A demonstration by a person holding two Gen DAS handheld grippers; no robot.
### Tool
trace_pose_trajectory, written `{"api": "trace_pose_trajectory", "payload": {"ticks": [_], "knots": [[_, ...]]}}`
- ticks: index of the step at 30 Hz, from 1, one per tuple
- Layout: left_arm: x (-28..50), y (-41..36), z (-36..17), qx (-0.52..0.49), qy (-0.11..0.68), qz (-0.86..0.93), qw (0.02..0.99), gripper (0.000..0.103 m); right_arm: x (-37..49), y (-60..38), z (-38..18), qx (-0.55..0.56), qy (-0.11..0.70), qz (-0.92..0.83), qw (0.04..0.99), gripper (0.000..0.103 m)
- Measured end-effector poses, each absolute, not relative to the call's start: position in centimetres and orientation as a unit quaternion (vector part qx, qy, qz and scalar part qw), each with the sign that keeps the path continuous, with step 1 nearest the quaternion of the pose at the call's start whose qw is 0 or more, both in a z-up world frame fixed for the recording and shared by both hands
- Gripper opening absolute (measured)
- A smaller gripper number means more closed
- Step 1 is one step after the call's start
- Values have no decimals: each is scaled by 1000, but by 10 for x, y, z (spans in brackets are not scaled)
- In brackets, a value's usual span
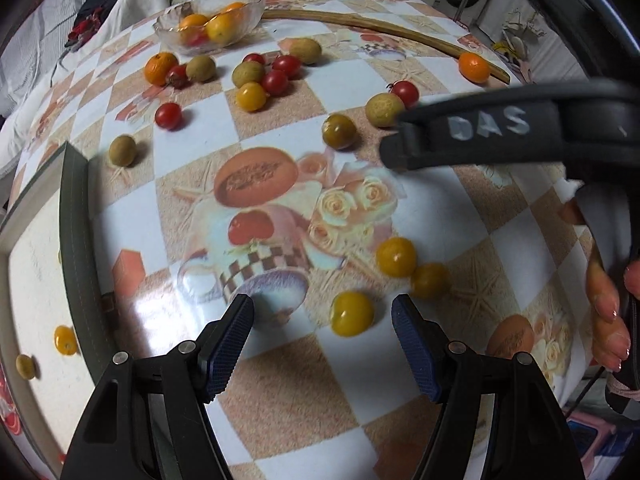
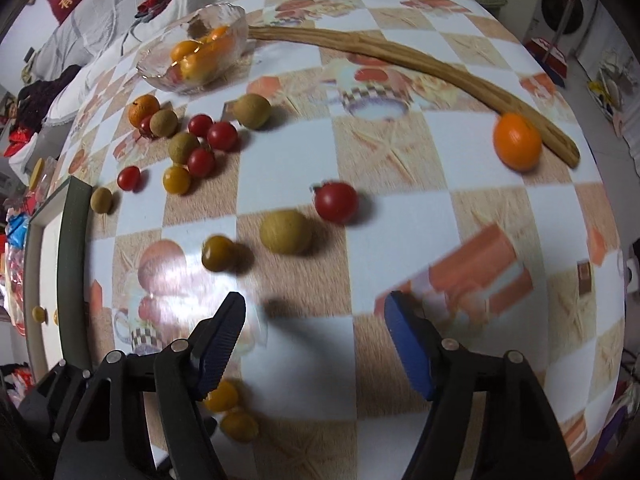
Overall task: Organize fruits
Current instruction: 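Grasp a yellow cherry tomato with the left tool while the right tool grasps a brown fruit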
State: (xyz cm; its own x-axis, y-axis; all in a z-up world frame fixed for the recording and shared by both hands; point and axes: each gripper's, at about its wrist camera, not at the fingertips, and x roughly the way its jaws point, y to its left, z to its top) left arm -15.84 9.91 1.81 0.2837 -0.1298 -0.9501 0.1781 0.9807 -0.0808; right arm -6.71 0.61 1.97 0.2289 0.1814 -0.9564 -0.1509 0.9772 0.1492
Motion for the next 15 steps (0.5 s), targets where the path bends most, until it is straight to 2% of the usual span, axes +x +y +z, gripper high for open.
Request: {"api": "trace_pose_trajectory", "payload": {"ticks": [4,7,9,10,12,13,15], "knots": [[-155,90,17,31,587,-91,804,73,-57,12,20,5,604,112,789,74],[-155,84,16,43,584,-83,806,73,-52,18,20,-6,597,114,794,66],[-156,85,16,43,583,-79,807,72,-49,20,21,-13,593,115,797,55],[-156,85,17,42,583,-79,807,69,-48,20,21,-16,591,115,799,51],[-157,82,19,43,582,-85,808,57,-47,20,22,-15,588,120,800,30],[-159,80,19,44,581,-89,808,53,-46,18,22,-13,589,122,799,30],[-159,76,21,44,582,-98,806,36,-48,15,23,-1,591,123,797,30]]}}
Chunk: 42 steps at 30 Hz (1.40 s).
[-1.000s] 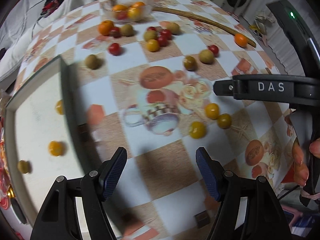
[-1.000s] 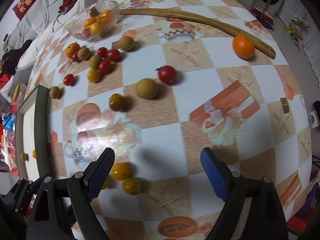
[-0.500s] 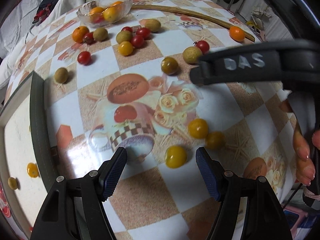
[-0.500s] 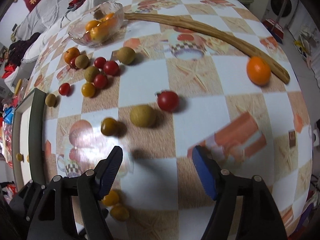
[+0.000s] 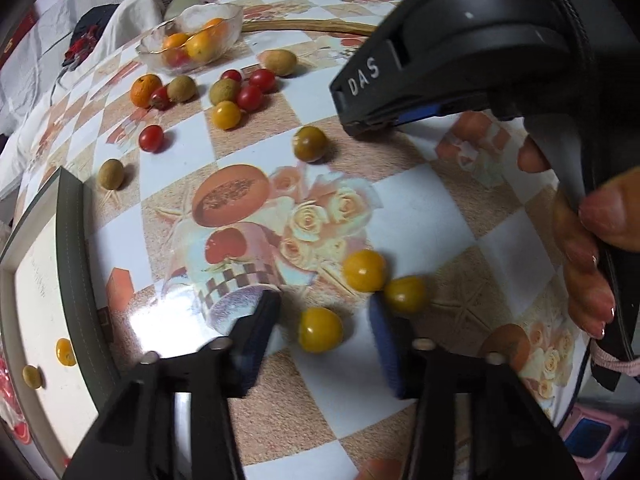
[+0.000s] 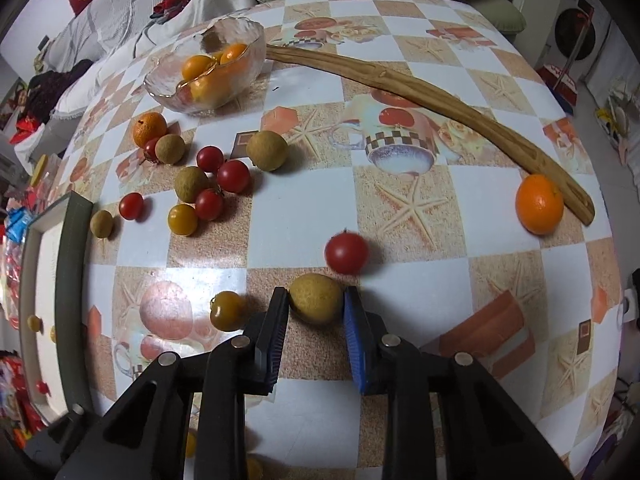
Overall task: Organize fruits
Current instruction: 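Grasp a yellow cherry tomato with the left tool while the right tool grasps a brown fruit, then carry both fruits over the white tray and open both tools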
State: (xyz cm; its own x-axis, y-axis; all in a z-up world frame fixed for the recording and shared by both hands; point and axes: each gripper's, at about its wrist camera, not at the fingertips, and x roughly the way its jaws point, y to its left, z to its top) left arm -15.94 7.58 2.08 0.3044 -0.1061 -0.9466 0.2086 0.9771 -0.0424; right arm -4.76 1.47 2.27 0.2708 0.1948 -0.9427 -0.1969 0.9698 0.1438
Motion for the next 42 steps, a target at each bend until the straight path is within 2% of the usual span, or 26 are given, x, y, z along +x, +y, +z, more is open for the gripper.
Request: {"api": "trace_pose_trajectory", "payload": {"ticks": [3,12,22,31,42], "knots": [[-161,80,23,22,585,-103,804,23,-53,6,24,19,595,121,794,30],[-156,110,21,-54,605,-120,786,23,-83,-19,27,53,610,110,783,30],[-160,118,32,-64,603,-132,784,23,-99,-21,34,66,616,108,777,30],[-163,151,52,-77,584,-117,799,23,-98,17,45,46,612,137,777,30],[-194,234,65,-101,568,-42,815,23,-102,101,56,8,607,199,769,30]]}}
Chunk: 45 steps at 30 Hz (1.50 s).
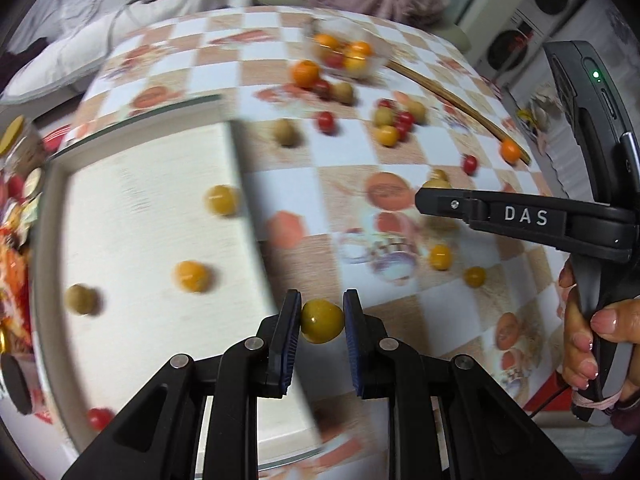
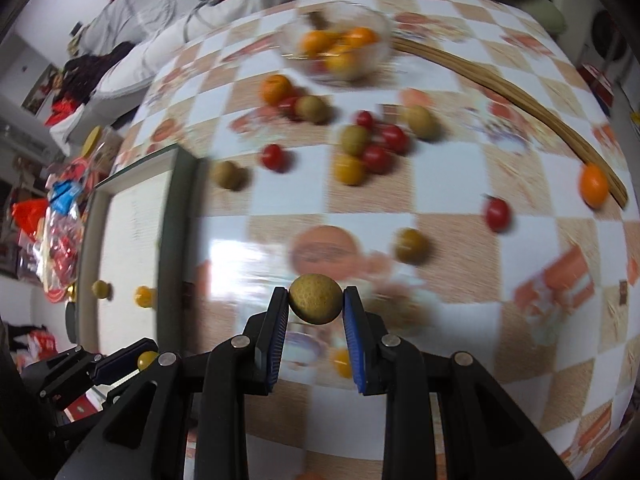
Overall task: Organize fruits
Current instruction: 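Carry both fruits over the white tray and open both tools, then move both open tools back over the fruits on the table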
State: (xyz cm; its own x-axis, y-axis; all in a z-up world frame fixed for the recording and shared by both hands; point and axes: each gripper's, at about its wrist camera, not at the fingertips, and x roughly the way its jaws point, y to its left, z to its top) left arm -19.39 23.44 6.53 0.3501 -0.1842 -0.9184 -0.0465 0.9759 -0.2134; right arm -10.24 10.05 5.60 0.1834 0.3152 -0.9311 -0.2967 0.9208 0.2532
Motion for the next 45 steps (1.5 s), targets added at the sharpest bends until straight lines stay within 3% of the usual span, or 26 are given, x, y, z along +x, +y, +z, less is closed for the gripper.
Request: {"api": "trace_pose_trajectory", "payload": {"ticks": [16,34,37,38,40,41,42,45], "knots": [[-233,338,44,-129,570,68,809,23,-114,240,55,-52,606,291,739,30],[-237,361,22,-106,582,97,801,23,-112,310,21,-128,609,304,722,31],[-237,359,19,-98,587,99,797,24,-114,314,21,-141,604,308,721,36],[-237,359,20,-95,587,98,798,24,-114,315,21,-139,606,314,717,43],[-236,357,19,-92,589,96,797,34,-115,318,21,-140,608,316,715,57],[-237,357,20,-90,589,100,797,61,-115,319,22,-141,607,315,716,63],[-238,357,23,-85,583,109,801,76,-115,319,23,-137,606,317,717,65],[-238,355,25,-80,576,107,806,76,-114,317,28,-126,605,321,718,70]]}}
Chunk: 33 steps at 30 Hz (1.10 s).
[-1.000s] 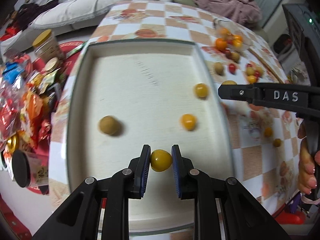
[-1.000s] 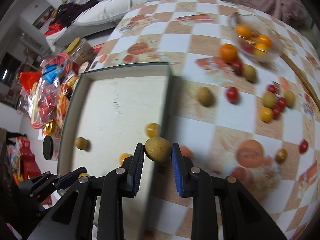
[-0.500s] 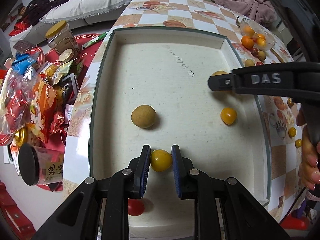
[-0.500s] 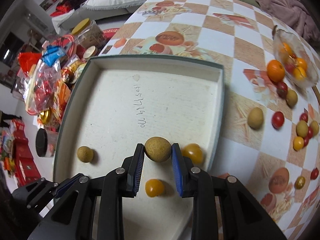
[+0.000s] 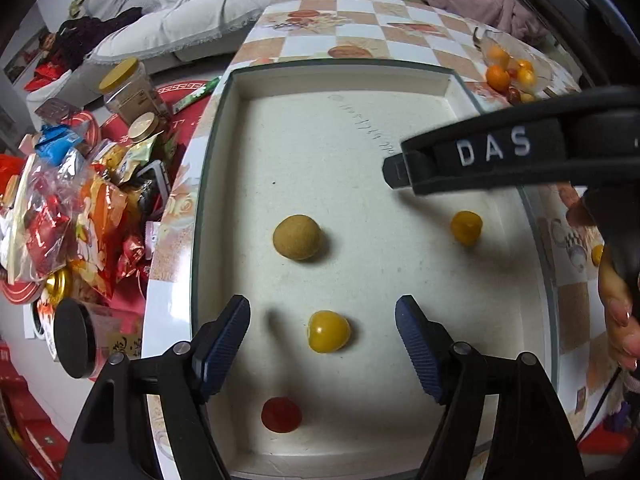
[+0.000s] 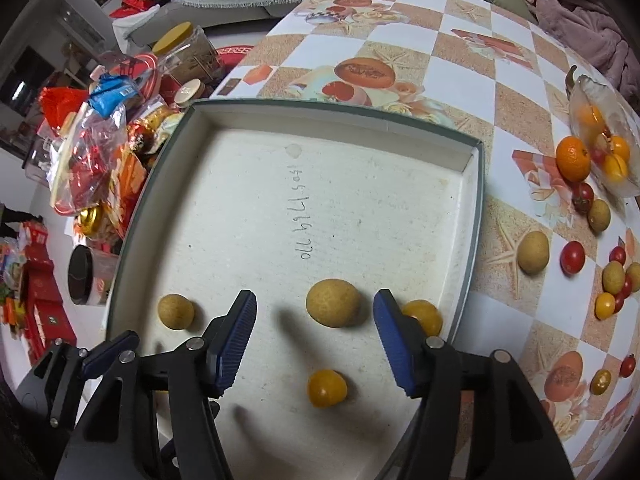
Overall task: Organize fruits
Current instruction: 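Move both open tools back over the fruits on the table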
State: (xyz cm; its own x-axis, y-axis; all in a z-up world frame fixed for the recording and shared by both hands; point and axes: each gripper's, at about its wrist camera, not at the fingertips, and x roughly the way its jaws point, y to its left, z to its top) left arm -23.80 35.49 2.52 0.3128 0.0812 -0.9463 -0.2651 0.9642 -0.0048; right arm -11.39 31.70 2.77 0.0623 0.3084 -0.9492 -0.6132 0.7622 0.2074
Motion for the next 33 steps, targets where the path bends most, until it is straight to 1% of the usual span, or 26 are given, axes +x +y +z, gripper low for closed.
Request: {"api": "trace_pose_trajectory", "payload": {"ticks": [1,2,4,5,9,17,27,33], "knots": [[-237,355,24,-79,581,106,803,76,-113,316,30,-121,603,323,719,75],[-237,354,22,-77,585,107,800,76,-112,313,33,-115,601,326,720,82],[-238,353,22,-73,588,107,798,76,-111,309,41,-100,597,329,725,85],[-238,352,23,-72,588,107,798,76,-110,307,45,-96,593,326,730,89],[-237,345,28,-66,590,102,799,76,-104,289,57,-70,585,311,746,89],[-220,314,47,-39,574,72,815,76,-96,230,63,-40,589,255,766,89],[-191,245,74,-16,553,-6,833,76,-89,101,55,-5,600,121,791,89],[-178,200,69,-7,561,-55,826,76,-86,33,44,14,610,46,791,89]]}}
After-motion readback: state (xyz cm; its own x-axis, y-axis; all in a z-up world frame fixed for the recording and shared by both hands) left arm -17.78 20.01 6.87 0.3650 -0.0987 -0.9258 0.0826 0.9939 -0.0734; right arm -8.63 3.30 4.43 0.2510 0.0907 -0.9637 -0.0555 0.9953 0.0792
